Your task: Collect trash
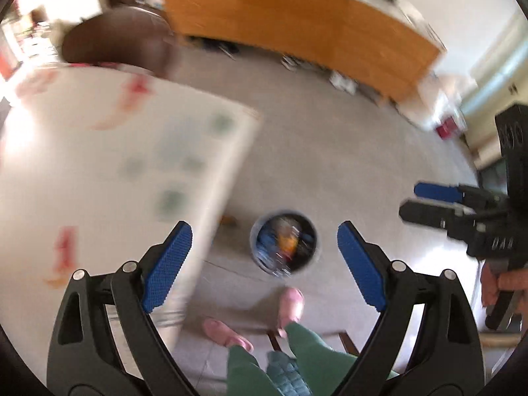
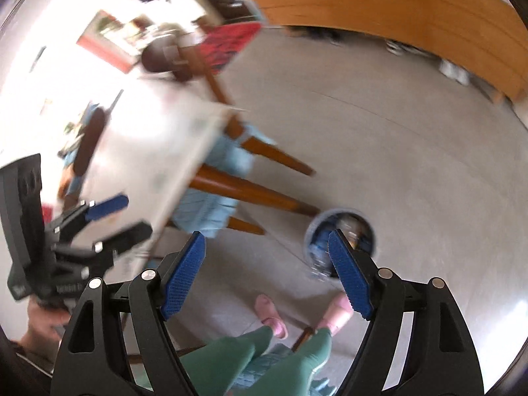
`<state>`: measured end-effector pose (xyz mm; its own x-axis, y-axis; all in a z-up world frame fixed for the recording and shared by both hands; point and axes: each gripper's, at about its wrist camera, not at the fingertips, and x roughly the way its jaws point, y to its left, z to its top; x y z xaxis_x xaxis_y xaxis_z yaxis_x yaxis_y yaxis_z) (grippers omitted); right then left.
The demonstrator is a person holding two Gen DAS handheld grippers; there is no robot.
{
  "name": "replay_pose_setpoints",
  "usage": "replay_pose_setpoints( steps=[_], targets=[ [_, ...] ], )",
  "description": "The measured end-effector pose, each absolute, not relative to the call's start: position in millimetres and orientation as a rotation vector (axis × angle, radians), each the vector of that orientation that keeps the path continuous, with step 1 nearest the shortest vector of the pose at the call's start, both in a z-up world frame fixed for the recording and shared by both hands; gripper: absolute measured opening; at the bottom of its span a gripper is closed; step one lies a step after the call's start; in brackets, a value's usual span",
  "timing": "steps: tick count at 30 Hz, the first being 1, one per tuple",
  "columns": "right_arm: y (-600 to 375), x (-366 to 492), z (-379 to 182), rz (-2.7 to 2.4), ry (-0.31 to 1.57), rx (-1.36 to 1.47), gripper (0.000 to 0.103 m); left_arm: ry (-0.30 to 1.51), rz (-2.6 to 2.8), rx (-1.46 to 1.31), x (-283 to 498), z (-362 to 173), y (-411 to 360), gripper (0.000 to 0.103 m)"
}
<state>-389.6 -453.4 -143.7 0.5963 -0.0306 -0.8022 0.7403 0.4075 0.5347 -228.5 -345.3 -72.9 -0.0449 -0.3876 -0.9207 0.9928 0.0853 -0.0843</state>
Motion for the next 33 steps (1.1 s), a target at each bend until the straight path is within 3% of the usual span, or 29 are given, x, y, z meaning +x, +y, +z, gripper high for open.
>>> replay_pose_setpoints(
  steps=[6,12,24,33],
  targets=[
    [-435,-275,-89,-0.34,0.823,0.861,0.077,0.91,-1.143,0.61,-133,-2,-286,0.09],
    [-387,-167,-55,-0.147,0.848,0.704,0.08,0.874,-0.922,0.461,-52,26,-207,0.094],
    [-259,-2,-38,0.127,0.951,0.441,0.08,0.897,-0.539,0.257,69,21,-51,0.096],
    [-206,69,-48,0.189,0.982,0.44,0.08,0.917,-0.409,0.199,122,10,23,0.096]
  ],
)
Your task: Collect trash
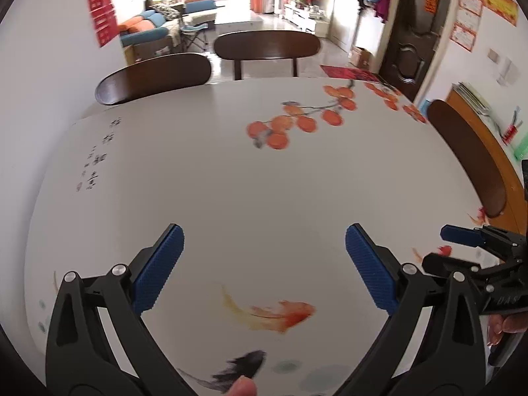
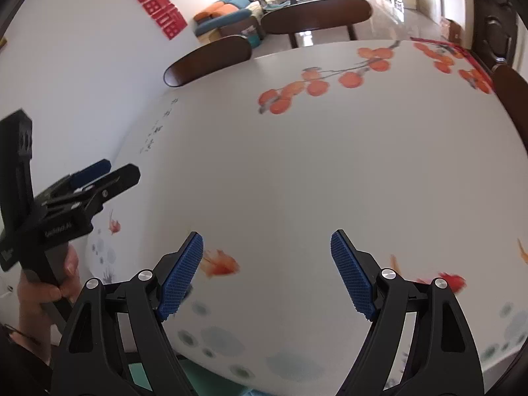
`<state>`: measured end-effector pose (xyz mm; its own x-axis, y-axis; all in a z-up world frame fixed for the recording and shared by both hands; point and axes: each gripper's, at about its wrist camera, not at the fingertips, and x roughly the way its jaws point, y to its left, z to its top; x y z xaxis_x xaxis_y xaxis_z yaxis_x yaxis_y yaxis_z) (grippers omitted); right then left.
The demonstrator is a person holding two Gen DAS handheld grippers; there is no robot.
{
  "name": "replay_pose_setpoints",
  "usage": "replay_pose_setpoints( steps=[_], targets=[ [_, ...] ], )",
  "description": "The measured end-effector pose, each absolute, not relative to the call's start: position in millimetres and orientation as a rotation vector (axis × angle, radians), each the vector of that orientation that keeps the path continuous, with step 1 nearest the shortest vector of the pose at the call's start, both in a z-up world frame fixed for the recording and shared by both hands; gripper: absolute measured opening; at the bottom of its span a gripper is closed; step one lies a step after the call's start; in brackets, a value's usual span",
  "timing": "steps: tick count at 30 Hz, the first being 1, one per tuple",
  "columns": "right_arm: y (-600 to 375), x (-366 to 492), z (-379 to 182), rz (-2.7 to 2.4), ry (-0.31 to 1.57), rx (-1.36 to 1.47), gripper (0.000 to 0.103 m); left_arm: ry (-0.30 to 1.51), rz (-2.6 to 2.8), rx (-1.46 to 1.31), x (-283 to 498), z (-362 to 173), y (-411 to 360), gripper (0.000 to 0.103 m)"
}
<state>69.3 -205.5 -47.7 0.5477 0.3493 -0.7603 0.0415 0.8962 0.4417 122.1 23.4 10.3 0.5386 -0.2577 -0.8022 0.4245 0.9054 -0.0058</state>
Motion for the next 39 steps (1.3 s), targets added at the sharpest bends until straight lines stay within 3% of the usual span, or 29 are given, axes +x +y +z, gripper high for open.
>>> replay_pose_setpoints(
  steps=[21,39],
  targets=[
    [-215,101,-78,0.177,1.039,0.227,0.08,0.949,-0.234,0.101,136,-16,25,0.096],
    [-221,95,-105,0.14,1.062,0.336,0.08,0.963,-0.27,0.137,136,-33,9,0.096]
  ],
)
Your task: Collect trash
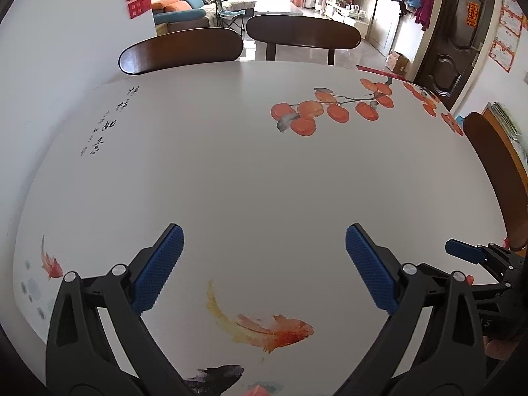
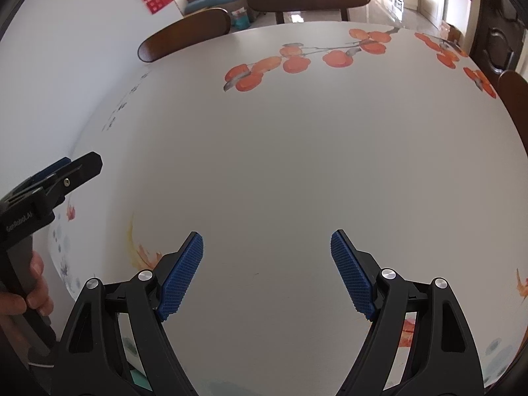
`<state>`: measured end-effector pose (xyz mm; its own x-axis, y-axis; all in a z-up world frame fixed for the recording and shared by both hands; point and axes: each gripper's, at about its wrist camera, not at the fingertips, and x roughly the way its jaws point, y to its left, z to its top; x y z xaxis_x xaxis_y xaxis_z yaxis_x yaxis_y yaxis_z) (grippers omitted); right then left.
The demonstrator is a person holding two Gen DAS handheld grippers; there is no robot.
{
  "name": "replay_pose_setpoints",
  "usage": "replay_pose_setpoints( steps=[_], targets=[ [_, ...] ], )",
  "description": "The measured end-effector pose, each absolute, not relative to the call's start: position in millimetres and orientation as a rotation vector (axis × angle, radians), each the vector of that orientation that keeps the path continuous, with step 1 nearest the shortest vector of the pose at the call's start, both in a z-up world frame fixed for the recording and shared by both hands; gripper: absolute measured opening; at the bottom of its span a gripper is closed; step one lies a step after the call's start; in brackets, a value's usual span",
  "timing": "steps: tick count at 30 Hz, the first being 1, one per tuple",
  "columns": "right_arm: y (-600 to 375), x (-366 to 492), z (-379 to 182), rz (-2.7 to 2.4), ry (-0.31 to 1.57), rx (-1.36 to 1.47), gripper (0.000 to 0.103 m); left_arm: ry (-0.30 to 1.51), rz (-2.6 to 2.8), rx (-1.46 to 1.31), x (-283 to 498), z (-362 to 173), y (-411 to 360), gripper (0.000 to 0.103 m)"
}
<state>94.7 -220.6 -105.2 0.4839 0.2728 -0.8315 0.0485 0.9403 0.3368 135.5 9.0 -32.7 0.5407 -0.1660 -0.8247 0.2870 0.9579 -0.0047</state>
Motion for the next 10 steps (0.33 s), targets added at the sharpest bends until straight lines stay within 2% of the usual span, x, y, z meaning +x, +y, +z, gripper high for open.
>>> replay_pose_setpoints(
  steps=[10],
  targets=[
    [-215.9,97.0,-103.7,0.136,1.062,0.323,0.08,0.993,-0.271,0.138,142.4,-35.8,10.8,0.096]
  ],
)
